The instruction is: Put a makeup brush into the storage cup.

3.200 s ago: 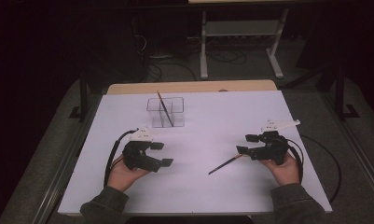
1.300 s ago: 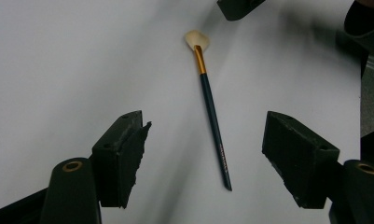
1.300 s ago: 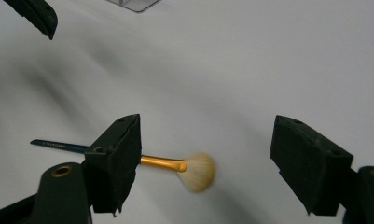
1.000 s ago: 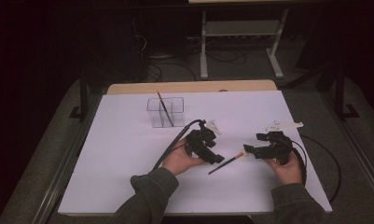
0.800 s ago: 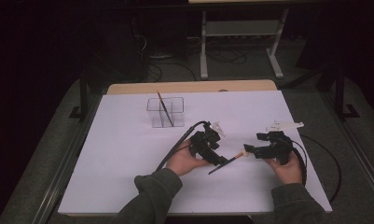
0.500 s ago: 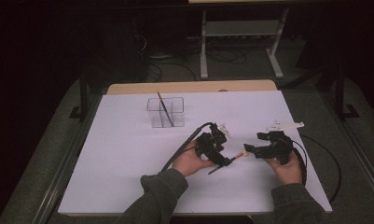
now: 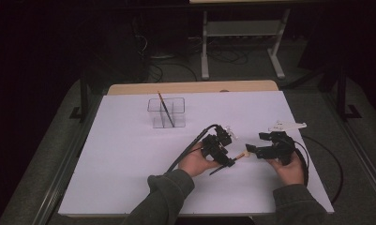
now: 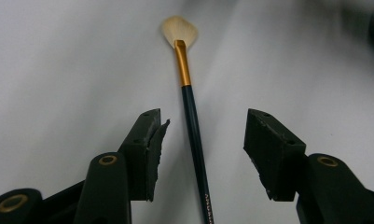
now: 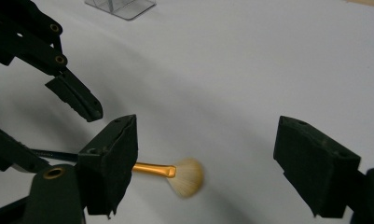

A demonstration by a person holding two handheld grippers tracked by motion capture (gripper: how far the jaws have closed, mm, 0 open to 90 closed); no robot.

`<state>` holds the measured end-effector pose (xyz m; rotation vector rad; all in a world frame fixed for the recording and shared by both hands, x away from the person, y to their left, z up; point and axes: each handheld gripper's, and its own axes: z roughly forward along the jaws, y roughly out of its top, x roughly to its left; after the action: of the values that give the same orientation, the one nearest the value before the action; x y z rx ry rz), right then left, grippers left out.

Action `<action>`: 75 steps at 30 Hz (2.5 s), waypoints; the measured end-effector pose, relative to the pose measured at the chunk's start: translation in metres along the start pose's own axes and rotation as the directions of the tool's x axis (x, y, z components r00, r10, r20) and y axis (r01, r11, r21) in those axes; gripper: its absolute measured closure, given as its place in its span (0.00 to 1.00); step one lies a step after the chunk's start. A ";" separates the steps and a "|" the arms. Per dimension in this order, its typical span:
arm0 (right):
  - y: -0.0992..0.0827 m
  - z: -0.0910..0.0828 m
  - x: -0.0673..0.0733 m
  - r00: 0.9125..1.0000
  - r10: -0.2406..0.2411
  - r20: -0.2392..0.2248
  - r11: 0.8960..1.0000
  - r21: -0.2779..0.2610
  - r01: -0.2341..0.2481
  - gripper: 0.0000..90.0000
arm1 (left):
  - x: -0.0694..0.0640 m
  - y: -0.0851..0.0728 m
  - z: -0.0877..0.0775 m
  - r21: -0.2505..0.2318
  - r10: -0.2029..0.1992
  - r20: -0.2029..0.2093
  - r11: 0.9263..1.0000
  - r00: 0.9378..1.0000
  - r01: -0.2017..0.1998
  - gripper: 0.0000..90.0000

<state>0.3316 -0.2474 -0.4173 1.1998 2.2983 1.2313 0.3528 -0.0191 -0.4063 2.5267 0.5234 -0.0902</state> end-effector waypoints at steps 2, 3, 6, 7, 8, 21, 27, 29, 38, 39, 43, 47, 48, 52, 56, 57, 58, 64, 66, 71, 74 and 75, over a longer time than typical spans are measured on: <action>0.000 0.000 0.000 1.000 -0.001 0.000 1.000 -0.001 0.001 0.23 | 0.000 0.001 0.002 0.002 -0.003 -0.001 1.000 1.000 0.003 0.53; 0.000 0.000 0.000 1.000 -0.002 0.001 1.000 -0.001 0.002 0.23 | 0.001 0.002 0.003 0.008 0.000 -0.002 1.000 1.000 0.000 0.53; 0.000 0.000 0.000 1.000 -0.003 0.002 1.000 -0.001 0.003 0.23 | 0.001 0.002 0.005 0.007 -0.006 -0.003 1.000 1.000 0.006 0.58; 0.000 0.000 0.000 1.000 -0.004 0.003 1.000 -0.001 0.004 0.23 | 0.001 0.002 0.006 0.010 -0.002 -0.004 1.000 1.000 0.002 0.59; 0.000 0.001 0.000 1.000 -0.002 0.004 1.000 -0.001 0.002 0.23 | 0.002 0.003 0.006 0.016 -0.003 -0.004 1.000 1.000 0.003 0.59; 0.000 0.002 0.000 1.000 -0.012 0.000 1.000 -0.002 0.012 0.22 | 0.001 0.006 0.016 0.070 -0.003 -0.033 0.998 0.999 0.005 0.71; 0.000 0.003 0.001 1.000 -0.011 -0.001 1.000 0.002 0.011 0.22 | 0.000 0.007 0.020 0.083 0.006 -0.045 0.997 0.999 -0.002 0.74; 0.000 0.003 0.001 1.000 -0.009 -0.004 1.000 0.000 0.009 0.22 | 0.000 0.007 0.020 0.083 0.008 -0.049 0.997 0.999 -0.004 0.75; 0.000 0.004 0.003 1.000 -0.013 -0.003 1.000 0.010 0.013 0.23 | -0.003 0.009 0.024 0.101 0.021 -0.070 0.995 0.997 -0.014 0.78; 0.001 0.004 0.003 1.000 -0.002 -0.004 1.000 0.012 0.002 0.23 | -0.003 0.009 0.025 0.102 0.022 -0.071 0.995 0.997 -0.015 0.78; 0.001 0.004 0.002 1.000 -0.008 -0.004 1.000 0.009 0.008 0.23 | -0.003 0.009 0.026 0.113 0.019 -0.074 0.994 0.997 -0.011 0.80; 0.000 0.004 0.002 1.000 -0.018 -0.006 1.000 0.008 0.018 0.23 | -0.006 0.009 0.027 0.119 0.042 -0.093 0.992 0.995 -0.031 0.80; 0.000 0.004 0.002 1.000 -0.015 -0.006 1.000 0.009 0.015 0.23 | -0.007 0.009 0.027 0.122 0.049 -0.103 0.992 0.993 -0.036 0.81; 0.001 0.004 0.003 1.000 -0.019 -0.004 1.000 0.006 0.019 0.23 | -0.012 0.010 0.028 0.141 0.084 -0.138 0.988 0.987 -0.065 0.83; 0.001 0.004 0.003 1.000 -0.016 -0.004 1.000 0.010 0.016 0.23 | -0.016 0.010 0.029 0.143 0.103 -0.150 0.986 0.983 -0.081 0.85; 0.000 0.004 0.002 1.000 -0.023 -0.003 1.000 0.003 0.023 0.23 | -0.016 0.010 0.029 0.148 0.107 -0.149 0.985 0.983 -0.084 0.87; 0.000 0.004 0.002 1.000 -0.021 -0.003 1.000 0.004 0.021 0.23 | -0.017 0.010 0.029 0.152 0.114 -0.151 0.984 0.982 -0.090 0.89; 0.000 0.005 0.004 1.000 -0.008 -0.007 1.000 0.018 0.008 0.23 | -0.020 0.010 0.029 0.152 0.124 -0.165 0.983 0.978 -0.099 0.92; 0.000 0.006 0.004 1.000 -0.014 -0.007 1.000 0.018 0.014 0.23 | -0.020 0.010 0.029 0.157 0.128 -0.169 0.982 0.977 -0.102 0.92; 0.000 0.006 0.007 1.000 -0.015 -0.017 1.000 0.009 0.015 0.22 | -0.016 0.007 0.026 0.152 0.088 -0.161 0.986 0.983 -0.063 0.92; 0.001 0.006 0.009 1.000 -0.024 -0.019 1.000 0.007 0.025 0.22 | -0.012 0.001 0.019 0.133 0.060 -0.157 0.990 0.986 -0.039 0.92; 0.001 0.007 0.009 0.999 -0.023 -0.027 1.000 -0.003 0.022 0.22 | -0.011 0.000 0.017 0.128 0.055 -0.160 0.991 0.986 -0.034 0.92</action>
<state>0.3304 -0.2360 -0.4198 1.1598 2.3221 1.2507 0.3438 -0.0317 -0.4185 2.6817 0.5398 0.1053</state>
